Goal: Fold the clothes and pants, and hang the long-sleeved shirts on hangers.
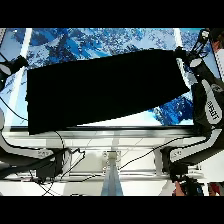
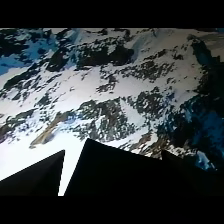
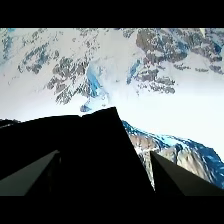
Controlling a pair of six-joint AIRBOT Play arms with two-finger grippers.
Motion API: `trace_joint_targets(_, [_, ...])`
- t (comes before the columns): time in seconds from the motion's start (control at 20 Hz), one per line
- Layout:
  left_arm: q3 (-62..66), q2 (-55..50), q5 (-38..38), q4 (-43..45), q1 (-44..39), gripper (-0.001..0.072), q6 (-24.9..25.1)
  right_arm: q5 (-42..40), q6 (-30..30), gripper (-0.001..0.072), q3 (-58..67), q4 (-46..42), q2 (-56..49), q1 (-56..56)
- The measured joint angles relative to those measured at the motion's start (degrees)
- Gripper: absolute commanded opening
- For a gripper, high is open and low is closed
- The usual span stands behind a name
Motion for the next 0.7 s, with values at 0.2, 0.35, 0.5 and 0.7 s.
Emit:
trace_joint_targets(0.2, [0.0,3.2,0.0,-0.2,-1.1,0.0714,0.0,1.6,0.0,0.0627,0.0,-0.5,2.9,-0.1])
trace_joint_targets(0.35, [0.0,9.3,-6.0,-0.2,-1.2,0.0656,0.0,7.5,0.0,0.0345,0.1,-3.1,7.4,-1.1])
trace_joint_targets(0.5, [0.0,16.4,-16.2,-0.1,-1.1,0.0394,0.0,18.6,0.0,0.0025,0.1,-7.0,13.3,-3.5])
trace_joint_targets(0.7, [0.0,23.4,-29.7,0.0,-1.0,0.0013,0.0,40.5,2.5,0.0017,0.0,-13.2,20.0,-8.9])
